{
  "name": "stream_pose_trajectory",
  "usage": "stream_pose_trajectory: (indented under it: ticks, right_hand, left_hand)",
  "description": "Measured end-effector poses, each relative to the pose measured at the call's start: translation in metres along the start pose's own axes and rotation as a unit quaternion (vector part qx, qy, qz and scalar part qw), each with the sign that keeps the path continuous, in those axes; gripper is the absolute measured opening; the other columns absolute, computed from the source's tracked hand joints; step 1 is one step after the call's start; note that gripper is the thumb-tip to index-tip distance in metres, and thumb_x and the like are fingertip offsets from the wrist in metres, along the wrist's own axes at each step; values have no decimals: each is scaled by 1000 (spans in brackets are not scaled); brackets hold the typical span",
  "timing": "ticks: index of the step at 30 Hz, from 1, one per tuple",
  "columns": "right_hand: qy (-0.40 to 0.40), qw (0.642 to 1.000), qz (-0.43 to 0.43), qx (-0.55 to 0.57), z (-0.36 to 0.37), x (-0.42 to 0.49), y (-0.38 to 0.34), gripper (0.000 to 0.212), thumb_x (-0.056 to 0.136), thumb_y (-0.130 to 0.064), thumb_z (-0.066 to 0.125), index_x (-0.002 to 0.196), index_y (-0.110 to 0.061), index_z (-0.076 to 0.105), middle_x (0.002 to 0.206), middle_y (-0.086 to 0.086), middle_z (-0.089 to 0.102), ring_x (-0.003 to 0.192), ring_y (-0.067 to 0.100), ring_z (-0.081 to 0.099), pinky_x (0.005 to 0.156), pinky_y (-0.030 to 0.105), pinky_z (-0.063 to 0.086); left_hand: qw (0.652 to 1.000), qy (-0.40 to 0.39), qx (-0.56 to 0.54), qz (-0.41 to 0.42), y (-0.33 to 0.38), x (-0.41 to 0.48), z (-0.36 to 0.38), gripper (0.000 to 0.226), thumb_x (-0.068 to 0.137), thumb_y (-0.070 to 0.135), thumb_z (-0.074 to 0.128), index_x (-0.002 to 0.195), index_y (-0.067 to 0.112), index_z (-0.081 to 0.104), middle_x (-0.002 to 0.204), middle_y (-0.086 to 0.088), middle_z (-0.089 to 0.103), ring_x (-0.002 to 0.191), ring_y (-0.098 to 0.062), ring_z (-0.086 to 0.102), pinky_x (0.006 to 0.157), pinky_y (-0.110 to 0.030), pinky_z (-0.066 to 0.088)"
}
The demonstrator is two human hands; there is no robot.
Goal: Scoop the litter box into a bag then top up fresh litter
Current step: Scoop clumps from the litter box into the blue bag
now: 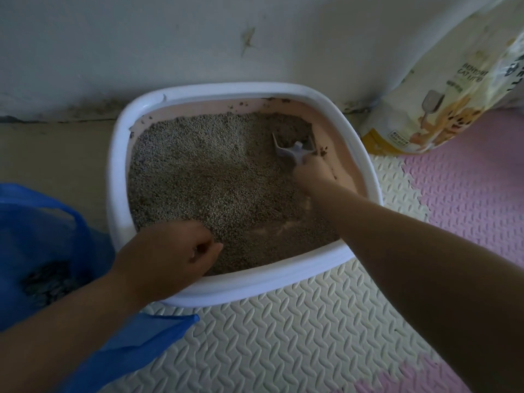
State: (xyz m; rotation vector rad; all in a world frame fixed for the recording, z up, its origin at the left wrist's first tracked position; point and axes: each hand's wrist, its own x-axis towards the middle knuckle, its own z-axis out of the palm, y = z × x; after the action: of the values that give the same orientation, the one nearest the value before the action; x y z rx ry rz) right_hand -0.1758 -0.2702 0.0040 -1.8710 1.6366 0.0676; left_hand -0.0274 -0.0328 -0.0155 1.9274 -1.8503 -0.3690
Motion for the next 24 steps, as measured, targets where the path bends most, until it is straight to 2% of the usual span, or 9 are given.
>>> stream_pose_trajectory:
  ticks: [3, 5, 8, 12, 16, 19, 22, 24]
  right_hand:
    - [10, 999, -34, -18, 20, 2, 21, 47, 93, -11, 40, 140, -15, 38, 123, 11, 55, 105, 28, 56, 77, 31, 42]
    - [36, 998, -48, -11, 29, 5, 30, 53, 94, -15, 38, 146, -23, 28, 129, 10, 53, 113, 30, 53, 82, 30, 40]
    - [53, 997, -60, 2, 30, 1, 32, 50, 96, -16, 36, 145, -22, 28, 124, 11, 55, 107, 31, 55, 82, 34, 44]
    - [67, 995, -78, 11, 23, -4, 28, 48, 98, -19, 35, 145, -23, 27, 111, 7, 58, 85, 25, 57, 70, 34, 45]
    - [43, 991, -128, 15, 13, -20, 36, 49, 98, -25, 39, 145, -31, 26, 105, -3, 60, 70, 15, 59, 59, 32, 50]
    - [61, 977, -202, 7, -1, -34, 48, 47, 98, -29, 42, 143, -37, 30, 98, -8, 64, 72, 7, 60, 63, 28, 49]
    - [69, 957, -282, 8, -12, -42, 65, 47, 97, -29, 48, 142, -36, 35, 89, -8, 64, 75, 9, 61, 72, 38, 53]
    - [55, 950, -307, 25, -17, -46, 75, 50, 96, -24, 51, 143, -32, 36, 95, -3, 65, 84, 14, 61, 80, 42, 51]
  left_hand:
    - [1000, 2, 0, -2, -1, 0, 0, 43, 89, 52, 36, 62, 24, 56, 60, 10, 47, 53, -7, 47, 48, -28, 40]
    - [1000, 4, 1, -6, -1, 0, -1, 43, 90, 52, 36, 63, 24, 56, 61, 10, 48, 55, -7, 48, 49, -28, 39]
    - [1000, 5, -4, -9, -1, -1, -2, 42, 90, 50, 37, 63, 24, 56, 61, 9, 48, 56, -7, 49, 48, -27, 38]
    - [1000, 6, 8, -3, -1, -2, -2, 41, 90, 46, 37, 62, 23, 56, 61, 9, 48, 56, -8, 48, 48, -20, 31]
    - [1000, 9, 22, -7, -1, -2, -1, 42, 90, 46, 36, 62, 22, 56, 61, 7, 49, 56, -8, 48, 47, -25, 35]
    - [1000, 10, 26, -9, -1, -1, -1, 43, 90, 47, 34, 63, 22, 56, 61, 8, 48, 56, -7, 47, 48, -25, 36]
    - [999, 3, 24, -23, 1, -3, -1, 45, 89, 50, 32, 65, 21, 57, 62, 8, 47, 57, -7, 47, 49, -27, 37]
    - [999, 3, 33, -29, 1, -2, -2, 47, 89, 51, 30, 64, 20, 56, 61, 7, 46, 56, -8, 47, 49, -29, 38]
